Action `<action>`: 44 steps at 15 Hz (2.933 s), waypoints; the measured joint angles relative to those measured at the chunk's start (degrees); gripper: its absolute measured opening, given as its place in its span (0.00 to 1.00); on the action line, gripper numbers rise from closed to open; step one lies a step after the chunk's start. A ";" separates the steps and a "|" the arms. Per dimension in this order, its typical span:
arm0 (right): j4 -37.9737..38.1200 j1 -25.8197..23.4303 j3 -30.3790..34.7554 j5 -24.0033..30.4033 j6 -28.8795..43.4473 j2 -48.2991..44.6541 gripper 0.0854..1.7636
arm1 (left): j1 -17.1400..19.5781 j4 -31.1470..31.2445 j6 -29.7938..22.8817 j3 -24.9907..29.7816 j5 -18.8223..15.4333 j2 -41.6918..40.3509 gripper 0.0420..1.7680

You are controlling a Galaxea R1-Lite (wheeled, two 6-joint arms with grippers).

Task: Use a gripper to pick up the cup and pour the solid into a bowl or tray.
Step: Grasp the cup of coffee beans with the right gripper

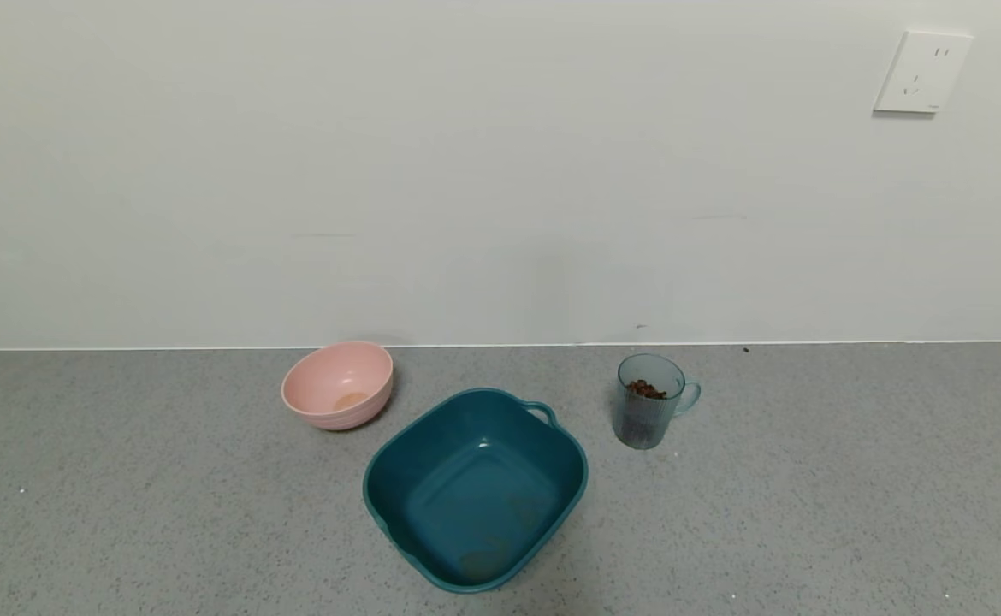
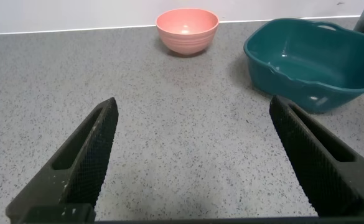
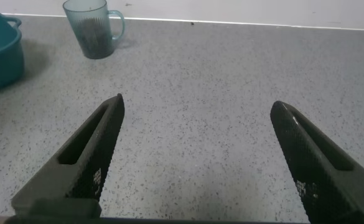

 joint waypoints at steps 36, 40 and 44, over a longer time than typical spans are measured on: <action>-43.09 37.64 -37.29 -28.90 10.83 106.51 0.97 | 0.00 0.00 0.00 0.00 0.00 0.00 0.99; -48.71 37.79 -40.42 -31.48 12.37 115.76 0.97 | 0.00 0.00 0.00 0.00 0.00 0.00 0.99; -48.80 37.51 -45.28 -33.73 14.65 121.28 0.97 | 0.00 0.00 0.00 0.00 0.00 0.00 0.99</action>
